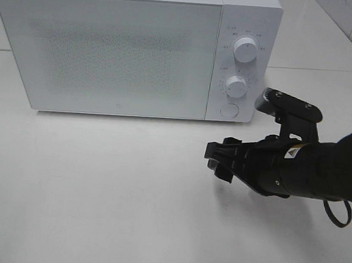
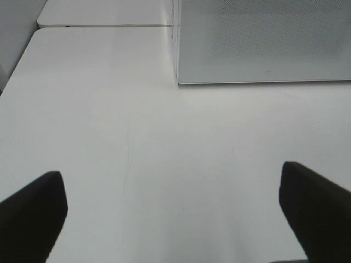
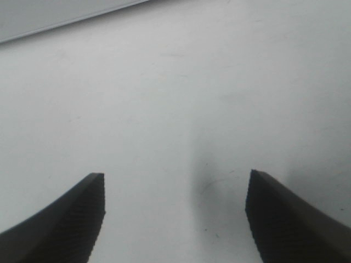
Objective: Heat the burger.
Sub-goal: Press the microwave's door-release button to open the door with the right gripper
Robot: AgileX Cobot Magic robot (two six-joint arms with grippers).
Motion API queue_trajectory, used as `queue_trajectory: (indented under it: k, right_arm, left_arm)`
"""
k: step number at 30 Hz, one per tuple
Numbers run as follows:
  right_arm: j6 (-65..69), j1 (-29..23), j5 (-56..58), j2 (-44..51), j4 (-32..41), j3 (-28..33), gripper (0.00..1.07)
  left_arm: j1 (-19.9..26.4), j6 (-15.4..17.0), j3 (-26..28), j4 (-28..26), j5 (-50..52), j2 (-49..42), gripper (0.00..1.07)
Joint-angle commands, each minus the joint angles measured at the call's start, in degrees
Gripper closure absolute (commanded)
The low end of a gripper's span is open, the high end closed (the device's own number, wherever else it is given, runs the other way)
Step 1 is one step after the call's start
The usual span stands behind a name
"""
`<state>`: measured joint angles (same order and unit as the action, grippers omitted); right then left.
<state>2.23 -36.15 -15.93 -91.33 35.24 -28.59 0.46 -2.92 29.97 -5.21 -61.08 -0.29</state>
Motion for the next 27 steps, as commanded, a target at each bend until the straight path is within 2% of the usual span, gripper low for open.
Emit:
queue_trajectory:
  k: [1,12,17,20,21,23,27]
  right_arm:
    - [-5.61,0.17,5.56,0.69,0.00,-2.01,0.37]
    - [-19.37,0.17,25.73,0.69,-0.86,-10.60,0.37]
    - [-18.96,0.17,39.48,0.69,-8.54,-16.90,0.37]
    - [-18.28,0.17,44.06,0.69,-10.94,-18.96,0.37]
    - [-17.65,0.17,49.22,0.69,-13.58,-21.14,0.38]
    - [-17.42,0.17,51.17,0.69,-14.50,-22.12,0.39]
    - [-16.90,0.17,62.80,0.69,-18.28,-25.61,0.41]
  left_arm:
    - [0.23,0.34,0.00,-0.17,0.23,-1.09,0.09]
    - [0.23,0.34,0.00,-0.17,0.23,-1.09,0.09]
    - [0.23,0.34,0.00,-0.17,0.23,-1.09,0.09]
    - [0.23,0.34,0.00,-0.17,0.23,-1.09,0.09]
    - [0.23,0.34,0.00,-0.17,0.23,-1.09,0.09]
    - [0.23,0.34,0.00,-0.17,0.23,-1.09,0.09]
    - [0.23,0.34,0.00,-0.17,0.23,-1.09,0.09]
